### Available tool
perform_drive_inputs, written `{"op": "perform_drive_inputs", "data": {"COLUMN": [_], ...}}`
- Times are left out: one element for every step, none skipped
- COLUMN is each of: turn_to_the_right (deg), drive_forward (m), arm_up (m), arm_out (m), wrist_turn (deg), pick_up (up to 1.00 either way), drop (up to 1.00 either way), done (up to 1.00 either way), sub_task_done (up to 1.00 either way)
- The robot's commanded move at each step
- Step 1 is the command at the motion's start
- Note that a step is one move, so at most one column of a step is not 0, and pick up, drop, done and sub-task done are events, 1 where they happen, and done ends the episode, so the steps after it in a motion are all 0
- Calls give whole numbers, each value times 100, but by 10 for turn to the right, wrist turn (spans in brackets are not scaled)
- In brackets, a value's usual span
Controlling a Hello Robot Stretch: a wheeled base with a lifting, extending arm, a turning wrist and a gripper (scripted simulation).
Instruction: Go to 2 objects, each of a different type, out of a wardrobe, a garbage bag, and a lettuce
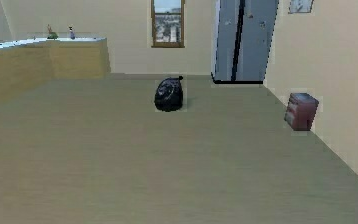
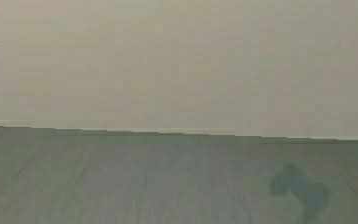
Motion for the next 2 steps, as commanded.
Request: {"op": "perform_drive_inputs", "data": {"turn_to_the_right": [420,0], "drive_forward": [0,5], "arm_up": [0,0], "arm_out": [0,0], "wrist_turn": [0,0], "pick_up": [0,0], "drop": [0,0], "done": [0,0], "sub_task_done": [0,0]}}
